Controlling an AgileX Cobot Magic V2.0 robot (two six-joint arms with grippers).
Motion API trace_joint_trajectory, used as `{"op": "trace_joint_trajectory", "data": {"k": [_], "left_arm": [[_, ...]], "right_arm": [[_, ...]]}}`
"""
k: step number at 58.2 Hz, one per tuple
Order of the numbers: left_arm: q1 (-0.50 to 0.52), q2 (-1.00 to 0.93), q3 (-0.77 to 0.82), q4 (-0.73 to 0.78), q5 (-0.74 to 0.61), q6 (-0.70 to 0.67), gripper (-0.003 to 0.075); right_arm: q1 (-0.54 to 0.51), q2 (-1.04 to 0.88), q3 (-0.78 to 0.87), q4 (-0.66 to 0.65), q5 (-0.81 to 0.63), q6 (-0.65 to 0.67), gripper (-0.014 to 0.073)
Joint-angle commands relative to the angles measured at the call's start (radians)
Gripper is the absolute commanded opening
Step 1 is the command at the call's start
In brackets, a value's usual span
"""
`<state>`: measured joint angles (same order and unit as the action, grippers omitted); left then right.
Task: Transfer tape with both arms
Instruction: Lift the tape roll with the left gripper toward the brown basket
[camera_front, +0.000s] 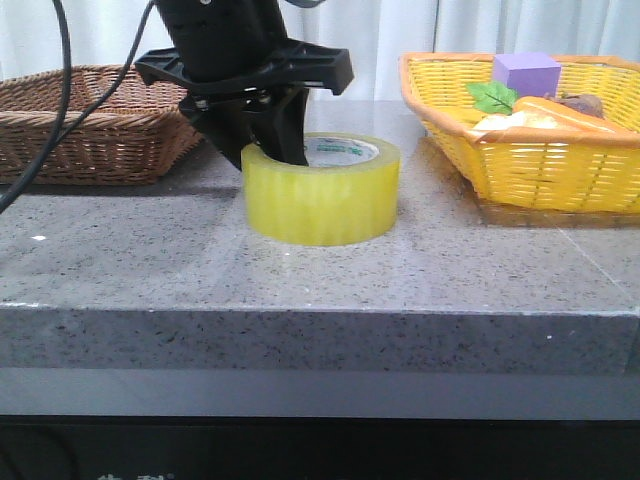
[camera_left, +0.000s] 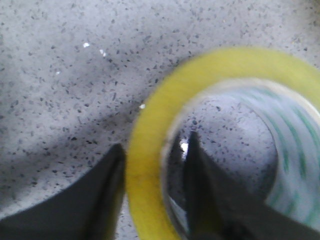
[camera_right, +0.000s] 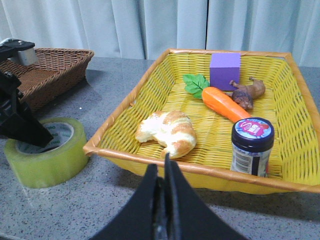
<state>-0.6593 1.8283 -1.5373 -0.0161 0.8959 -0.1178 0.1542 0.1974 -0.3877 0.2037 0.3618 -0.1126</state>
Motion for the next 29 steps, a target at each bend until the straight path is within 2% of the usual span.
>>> {"op": "trace_joint_trajectory", "data": {"k": [1,9,21,29], "left_arm": [[-0.004,-0.043,-0.032,-0.017,-0.025,-0.006,0.0136],[-0.004,-0.077,-0.038,-0.021,-0.023,-0.006,0.0073],[-0.002,-0.155,-0.121,0.002,0.012,-0.006,0.0073],[0.036,-0.188,-0.188,0.016,0.012,-0.006,0.0073]], "right_arm": [[-0.005,0.01,-0.022,0.002,-0.076,-0.001,-0.0039],[-0.005,0.01,-0.022,0.002,-0.076,-0.001,-0.0039],[-0.005,0.01,-0.022,0.002,-0.077,-0.001,-0.0039],[-0.005,0.01,-0.022,0.002,-0.077,-0.001,-0.0039]]}}
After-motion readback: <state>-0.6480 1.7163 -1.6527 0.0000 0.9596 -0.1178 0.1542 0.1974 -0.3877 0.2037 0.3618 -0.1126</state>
